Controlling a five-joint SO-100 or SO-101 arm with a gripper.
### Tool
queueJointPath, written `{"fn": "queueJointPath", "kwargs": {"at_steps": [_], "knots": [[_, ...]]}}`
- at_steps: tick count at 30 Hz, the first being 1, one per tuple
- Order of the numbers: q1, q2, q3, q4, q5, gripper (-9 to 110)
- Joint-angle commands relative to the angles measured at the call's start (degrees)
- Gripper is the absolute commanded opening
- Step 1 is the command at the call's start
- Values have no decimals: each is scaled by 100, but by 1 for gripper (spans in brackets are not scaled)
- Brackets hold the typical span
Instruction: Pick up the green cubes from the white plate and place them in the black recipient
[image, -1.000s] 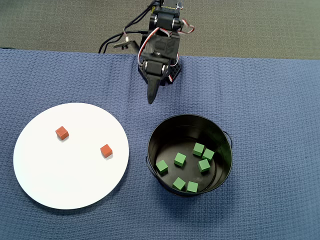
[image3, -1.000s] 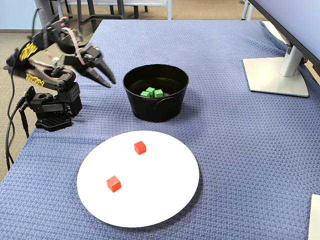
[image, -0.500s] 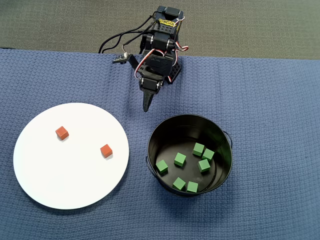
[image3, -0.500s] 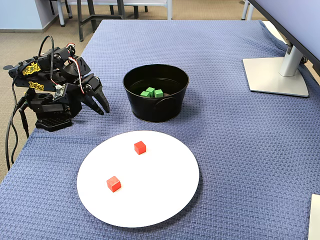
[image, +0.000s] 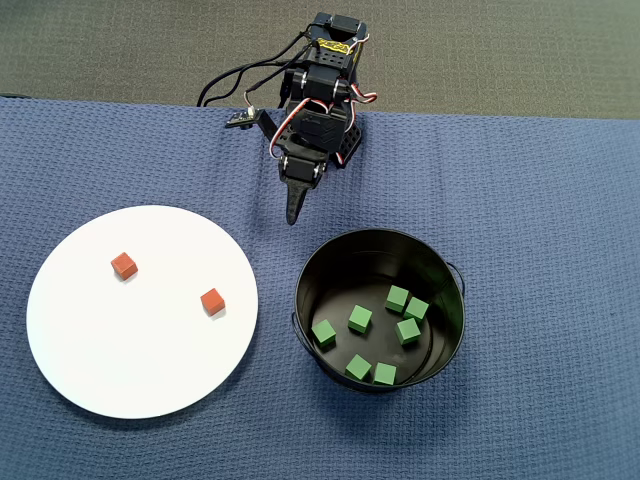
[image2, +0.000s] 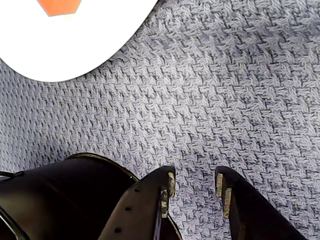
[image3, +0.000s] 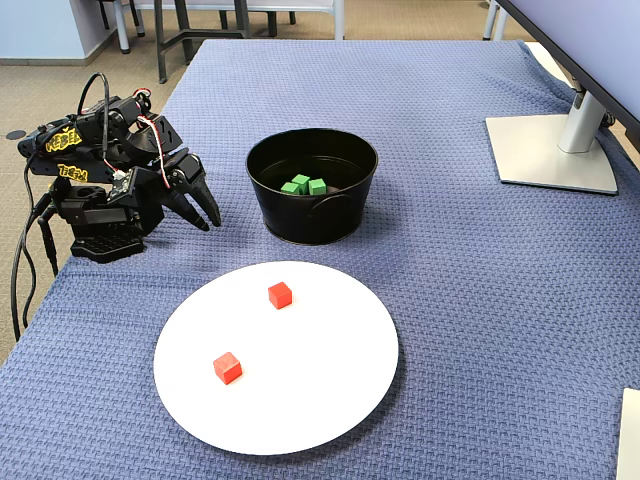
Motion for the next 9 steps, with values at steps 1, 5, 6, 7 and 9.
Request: {"fn": "queueJointPath", "kwargs": {"at_steps": [1,5,6,7,9], "knots": [[0,-176,44,-299,44,0],[18,-105,97,-369,79,0],[9,-105,105,-369,70,0],[9,-97,114,-369,62,0],[9,-97,132,-431,79,0]]}}
